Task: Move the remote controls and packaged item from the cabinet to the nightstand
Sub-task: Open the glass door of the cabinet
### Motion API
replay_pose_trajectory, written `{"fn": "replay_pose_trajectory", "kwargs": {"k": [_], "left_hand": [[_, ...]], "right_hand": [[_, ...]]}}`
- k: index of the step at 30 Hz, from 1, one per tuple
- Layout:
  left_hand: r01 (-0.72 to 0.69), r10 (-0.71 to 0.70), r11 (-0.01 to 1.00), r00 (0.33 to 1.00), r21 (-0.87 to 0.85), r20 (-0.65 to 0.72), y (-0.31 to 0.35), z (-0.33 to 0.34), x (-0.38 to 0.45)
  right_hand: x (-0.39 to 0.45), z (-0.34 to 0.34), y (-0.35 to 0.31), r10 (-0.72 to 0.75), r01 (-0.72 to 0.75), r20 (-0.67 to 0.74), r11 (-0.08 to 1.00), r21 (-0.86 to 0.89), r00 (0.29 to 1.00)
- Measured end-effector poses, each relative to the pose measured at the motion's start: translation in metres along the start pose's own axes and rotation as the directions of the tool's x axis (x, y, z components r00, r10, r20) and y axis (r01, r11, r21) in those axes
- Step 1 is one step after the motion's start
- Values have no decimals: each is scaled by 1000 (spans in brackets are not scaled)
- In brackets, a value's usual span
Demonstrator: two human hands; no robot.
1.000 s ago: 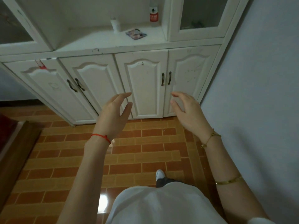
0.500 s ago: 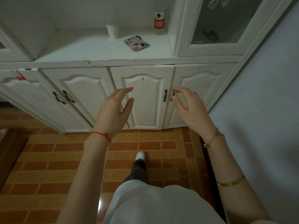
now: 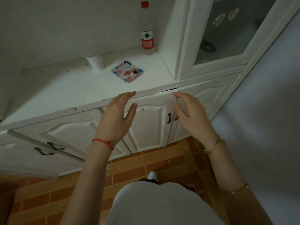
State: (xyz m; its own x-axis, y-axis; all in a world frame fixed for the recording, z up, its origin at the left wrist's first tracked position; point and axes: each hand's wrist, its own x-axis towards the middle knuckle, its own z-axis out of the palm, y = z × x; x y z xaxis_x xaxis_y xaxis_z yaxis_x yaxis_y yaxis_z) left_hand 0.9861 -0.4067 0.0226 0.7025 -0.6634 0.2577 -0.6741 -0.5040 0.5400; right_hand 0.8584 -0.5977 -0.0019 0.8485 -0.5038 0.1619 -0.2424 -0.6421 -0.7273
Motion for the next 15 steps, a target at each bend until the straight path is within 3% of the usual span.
{"fn": "replay_pose_trajectory", "kwargs": {"k": [9,15], "left_hand": [[-51,56,998,993,-48,100,-20,2,43],[-70,77,995,993,-77,87,-25,-3,54]], "right_hand": [[16,10,-5,109,-110,-54,994,-20,993],[28,11,-11,110,-111,-70,994,-21,991]]}}
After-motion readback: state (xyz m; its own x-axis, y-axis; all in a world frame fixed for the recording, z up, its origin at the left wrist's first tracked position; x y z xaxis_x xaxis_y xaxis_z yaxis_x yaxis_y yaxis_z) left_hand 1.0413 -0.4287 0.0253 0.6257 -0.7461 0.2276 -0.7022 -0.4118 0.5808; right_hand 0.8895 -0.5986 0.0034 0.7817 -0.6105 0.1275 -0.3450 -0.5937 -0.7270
